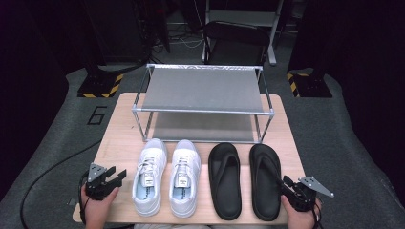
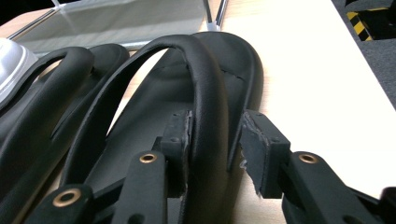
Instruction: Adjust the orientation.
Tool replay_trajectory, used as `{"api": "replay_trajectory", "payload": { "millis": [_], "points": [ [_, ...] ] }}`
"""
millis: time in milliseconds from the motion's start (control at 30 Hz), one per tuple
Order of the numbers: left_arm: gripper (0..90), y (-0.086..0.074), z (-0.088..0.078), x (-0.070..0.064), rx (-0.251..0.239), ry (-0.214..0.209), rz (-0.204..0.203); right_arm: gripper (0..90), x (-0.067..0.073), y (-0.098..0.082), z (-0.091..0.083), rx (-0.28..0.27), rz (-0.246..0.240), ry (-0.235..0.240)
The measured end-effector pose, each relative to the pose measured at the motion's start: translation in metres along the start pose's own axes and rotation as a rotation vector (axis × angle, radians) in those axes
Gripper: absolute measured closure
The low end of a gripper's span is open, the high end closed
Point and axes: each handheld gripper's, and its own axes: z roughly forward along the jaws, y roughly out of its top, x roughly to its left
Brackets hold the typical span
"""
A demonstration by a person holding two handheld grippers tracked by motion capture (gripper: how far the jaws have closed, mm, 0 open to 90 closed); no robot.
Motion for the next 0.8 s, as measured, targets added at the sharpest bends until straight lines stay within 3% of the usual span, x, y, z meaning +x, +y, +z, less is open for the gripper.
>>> {"api": "replay_trajectory", "payload": {
  "millis": [133,200,500,700,800],
  "points": [
    [48.5,0.000,-0.001,0.001,0.006,-0.001,0.003,69.9,-0.001,0.001,0.001,-0.007,-0.008,0.006],
    [48.5,0.000,0.000,0.000,-0.010,0.004,-0.001,73.2,0.000,0.002,0.000,-0.008,-0.018,-0.017],
    [48.5,0.001,-0.001,0.002,0.000,-0.003,0.003,79.1,-0.002,0.006,0.001,-0.033,-0.060,-0.111],
    [48.5,0.000,-0.002,0.003,-0.002,0.002,-0.001,79.5,-0.008,0.007,-0.003,-0.051,-0.036,-0.188],
    [48.5,0.000,-0.002,0.003,-0.003,0.002,-0.006,79.1,-0.013,0.007,-0.003,-0.049,-0.033,-0.193]
  ]
}}
